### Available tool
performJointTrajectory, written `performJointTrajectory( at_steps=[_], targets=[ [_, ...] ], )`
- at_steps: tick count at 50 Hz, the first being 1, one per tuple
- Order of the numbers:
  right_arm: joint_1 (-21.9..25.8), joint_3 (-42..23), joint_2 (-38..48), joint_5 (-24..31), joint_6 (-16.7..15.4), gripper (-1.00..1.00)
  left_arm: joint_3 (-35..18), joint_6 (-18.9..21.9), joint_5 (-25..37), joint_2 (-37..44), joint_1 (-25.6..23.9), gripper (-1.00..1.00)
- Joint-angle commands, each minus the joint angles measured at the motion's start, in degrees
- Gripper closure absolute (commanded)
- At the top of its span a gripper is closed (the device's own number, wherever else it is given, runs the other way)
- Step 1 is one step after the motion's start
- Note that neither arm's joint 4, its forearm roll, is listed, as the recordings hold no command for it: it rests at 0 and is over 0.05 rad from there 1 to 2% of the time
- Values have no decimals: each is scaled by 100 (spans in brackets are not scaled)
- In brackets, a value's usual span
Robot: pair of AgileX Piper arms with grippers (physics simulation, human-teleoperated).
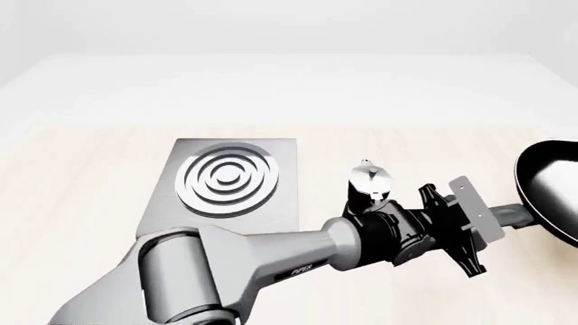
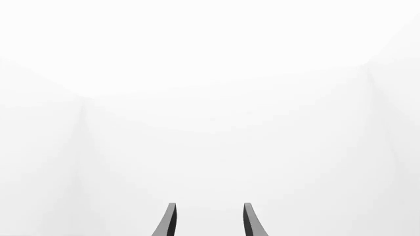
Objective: Put the frying pan on the stove.
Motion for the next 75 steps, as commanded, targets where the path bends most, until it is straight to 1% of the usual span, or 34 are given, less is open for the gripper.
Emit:
performJointTrajectory(
  at_steps=[1, 14, 31, 36, 48, 67, 75],
  targets=[
    [23, 7, 0, 3, -39, -100, -93, 214, -90, -288, 156, 100],
    [64, 19, 0, 7, -98, -100, 56, 262, -174, -536, 280, 100],
    [68, 27, 0, 8, -121, -100, -141, 495, -46, -640, 643, 100],
    [81, 28, 0, 9, -130, -100, -86, 587, -62, -755, 727, 100],
    [82, 25, 0, 10, -156, -100, 91, 628, -135, -1011, 811, 100],
    [49, 71, 0, 10, -192, -100, 294, 676, -199, -1430, 1237, 100],
    [24, 69, 0, 9, -202, -100, 583, 683, -329, -1692, 1385, 100]
  ],
)
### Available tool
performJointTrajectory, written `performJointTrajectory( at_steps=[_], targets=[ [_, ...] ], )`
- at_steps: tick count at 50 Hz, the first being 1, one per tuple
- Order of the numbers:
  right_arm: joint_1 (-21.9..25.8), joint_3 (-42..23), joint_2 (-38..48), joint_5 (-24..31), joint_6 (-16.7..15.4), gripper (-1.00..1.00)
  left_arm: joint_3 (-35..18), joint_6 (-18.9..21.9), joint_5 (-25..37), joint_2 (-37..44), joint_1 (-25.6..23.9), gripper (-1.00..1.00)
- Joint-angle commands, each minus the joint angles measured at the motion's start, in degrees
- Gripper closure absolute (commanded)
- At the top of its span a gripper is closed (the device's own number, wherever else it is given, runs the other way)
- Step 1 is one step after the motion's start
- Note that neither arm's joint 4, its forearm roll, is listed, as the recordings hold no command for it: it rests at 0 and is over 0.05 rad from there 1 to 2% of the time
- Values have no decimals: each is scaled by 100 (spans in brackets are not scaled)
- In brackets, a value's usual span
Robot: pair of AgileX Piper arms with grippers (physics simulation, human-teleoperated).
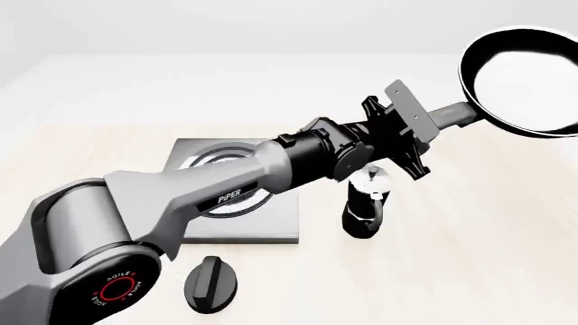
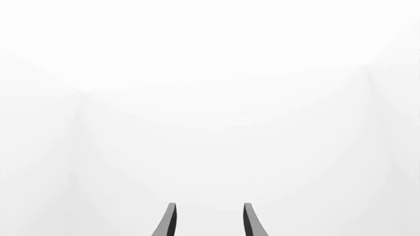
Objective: Put the frying pan on the stove.
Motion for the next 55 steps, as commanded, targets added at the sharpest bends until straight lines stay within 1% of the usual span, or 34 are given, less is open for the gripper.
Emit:
performJointTrajectory(
  at_steps=[1, 9, 27, 36, 37, 38, 48, 49, 51, 54, 55],
  targets=[
    [-38, 15, 0, -1, -13, -100, 143, 165, -164, -447, 219, 100],
    [-4, 12, 0, 1, -52, -100, 389, 168, -258, -698, 315, 100],
    [-27, 50, 0, 2, -53, -100, 1173, 171, -606, -1256, 650, 100],
    [-37, 67, 0, 2, -76, -100, 1549, 160, -757, -1574, 700, 100],
    [-33, 69, 0, 3, -85, -100, 1664, 169, -802, -1646, 710, 100],
    [-33, 69, 0, 3, -85, -100, 1667, 169, -804, -1648, 710, 100],
    [-21, 81, 0, 4, -113, -100, 2289, 168, -1005, -2029, 815, 100],
    [-40, 156, 0, -87, -43, -100, 2369, 174, -1022, -2079, 837, 100],
    [-70, 424, 0, -362, -27, -100, 2493, 184, -1050, -2151, 869, 100],
    [-99, 330, 0, -312, 27, -100, 2605, 190, -1082, -2216, 895, 100],
    [-120, 175, 0, -185, 69, -100, 2730, 176, -1116, -2307, 937, 100]
  ],
)
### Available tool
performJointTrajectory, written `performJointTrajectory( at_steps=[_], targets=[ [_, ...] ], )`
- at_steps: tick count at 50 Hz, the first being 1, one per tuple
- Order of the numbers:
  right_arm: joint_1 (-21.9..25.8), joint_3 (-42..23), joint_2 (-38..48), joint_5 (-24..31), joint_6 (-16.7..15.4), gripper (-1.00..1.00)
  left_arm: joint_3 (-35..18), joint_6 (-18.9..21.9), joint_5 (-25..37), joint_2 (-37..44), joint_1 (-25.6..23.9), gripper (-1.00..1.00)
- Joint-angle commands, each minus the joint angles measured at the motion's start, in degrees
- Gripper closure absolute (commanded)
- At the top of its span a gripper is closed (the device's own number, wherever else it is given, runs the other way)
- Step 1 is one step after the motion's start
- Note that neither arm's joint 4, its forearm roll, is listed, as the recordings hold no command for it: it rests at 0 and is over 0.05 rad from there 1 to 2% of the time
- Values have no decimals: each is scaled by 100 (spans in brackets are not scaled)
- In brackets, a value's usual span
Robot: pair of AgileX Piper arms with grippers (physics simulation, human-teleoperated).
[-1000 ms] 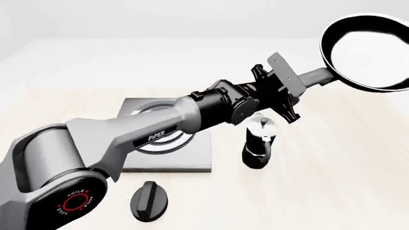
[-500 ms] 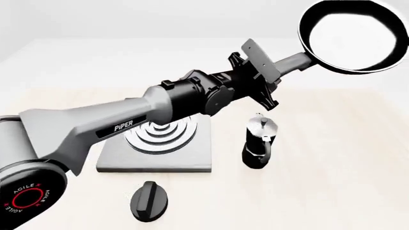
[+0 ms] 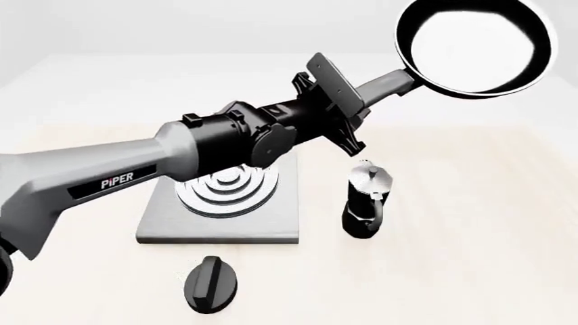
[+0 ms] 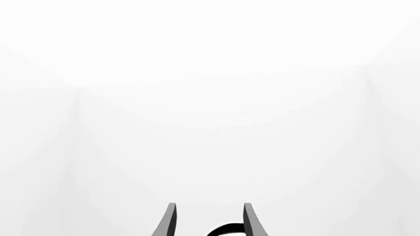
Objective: Put the frying pan on the stove.
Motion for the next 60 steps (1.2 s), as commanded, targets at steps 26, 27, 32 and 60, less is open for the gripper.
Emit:
performJointTrajectory(
  at_steps=[26, 27, 32, 60],
  targets=[
    [58, 56, -2, -24, -55, -100, 1528, -2, -516, -1434, 545, 100],
    [62, 51, -2, -15, -60, -100, 1598, -12, -537, -1493, 565, 100],
    [93, 94, -2, -39, -97, -100, 1833, -15, -596, -1697, 647, 100],
    [133, 305, -2, -170, -198, -100, 3012, -24, -805, -2641, 878, 100]
  ],
)
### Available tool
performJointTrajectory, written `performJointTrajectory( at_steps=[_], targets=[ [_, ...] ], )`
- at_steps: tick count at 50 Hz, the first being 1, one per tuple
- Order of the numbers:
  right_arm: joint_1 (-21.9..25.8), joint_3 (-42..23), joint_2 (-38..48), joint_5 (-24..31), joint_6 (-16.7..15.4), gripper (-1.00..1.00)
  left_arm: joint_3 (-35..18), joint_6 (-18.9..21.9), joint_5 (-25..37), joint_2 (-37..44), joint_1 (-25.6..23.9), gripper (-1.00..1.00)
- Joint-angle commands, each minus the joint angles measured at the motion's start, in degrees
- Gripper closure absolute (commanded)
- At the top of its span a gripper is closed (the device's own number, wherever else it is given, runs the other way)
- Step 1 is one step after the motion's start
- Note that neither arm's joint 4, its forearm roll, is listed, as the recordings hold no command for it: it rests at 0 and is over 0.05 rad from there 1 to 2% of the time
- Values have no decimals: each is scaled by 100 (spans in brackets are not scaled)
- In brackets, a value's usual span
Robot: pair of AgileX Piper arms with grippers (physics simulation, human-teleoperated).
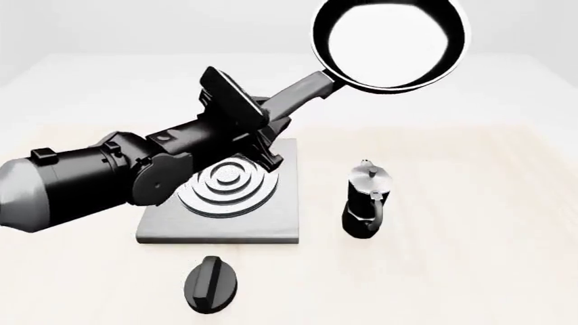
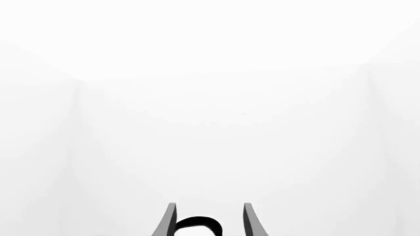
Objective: Put the frying pan on the stove.
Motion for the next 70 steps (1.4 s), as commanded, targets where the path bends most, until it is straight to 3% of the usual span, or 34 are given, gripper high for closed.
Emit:
performJointTrajectory(
  at_steps=[1, 70],
  targets=[
    [7, 76, 0, -52, -27, -100, 255, 4, -77, -478, 70, 100],
    [104, 350, 0, -221, -230, -100, 2023, 117, 620, -2848, 961, 100]
  ],
)
